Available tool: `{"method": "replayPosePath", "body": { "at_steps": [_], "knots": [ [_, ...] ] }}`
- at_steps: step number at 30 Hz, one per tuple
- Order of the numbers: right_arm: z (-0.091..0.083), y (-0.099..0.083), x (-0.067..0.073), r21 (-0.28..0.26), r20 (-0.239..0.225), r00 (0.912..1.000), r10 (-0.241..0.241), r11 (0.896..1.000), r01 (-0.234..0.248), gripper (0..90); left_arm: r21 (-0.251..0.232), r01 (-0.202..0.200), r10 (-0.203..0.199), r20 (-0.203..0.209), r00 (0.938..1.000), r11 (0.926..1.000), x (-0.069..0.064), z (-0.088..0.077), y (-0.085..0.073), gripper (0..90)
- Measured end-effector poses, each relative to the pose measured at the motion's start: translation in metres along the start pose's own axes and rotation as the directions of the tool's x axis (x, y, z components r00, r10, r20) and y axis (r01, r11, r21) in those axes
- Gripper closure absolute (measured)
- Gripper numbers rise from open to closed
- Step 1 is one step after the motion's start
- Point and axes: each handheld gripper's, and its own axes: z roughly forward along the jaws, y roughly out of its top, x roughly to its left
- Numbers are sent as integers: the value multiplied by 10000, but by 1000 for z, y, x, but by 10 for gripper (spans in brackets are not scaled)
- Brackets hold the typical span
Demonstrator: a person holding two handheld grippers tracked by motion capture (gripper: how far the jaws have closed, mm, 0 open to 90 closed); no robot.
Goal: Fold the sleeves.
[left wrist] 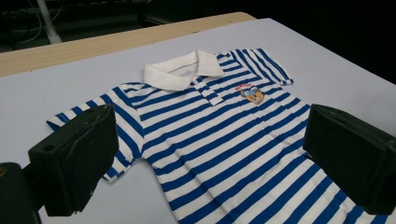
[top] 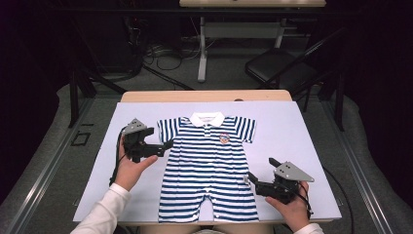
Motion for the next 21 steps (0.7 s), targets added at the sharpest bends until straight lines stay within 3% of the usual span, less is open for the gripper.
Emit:
{"method": "replayPosePath", "body": {
  "at_steps": [21],
  "knots": [
    [0, -2, -1, 59, 45, 10000, -24, 10000, 24, 138, 166, 478, -473, -297, 9984, 9987, 27, 15, 38, 46]
  ]
}}
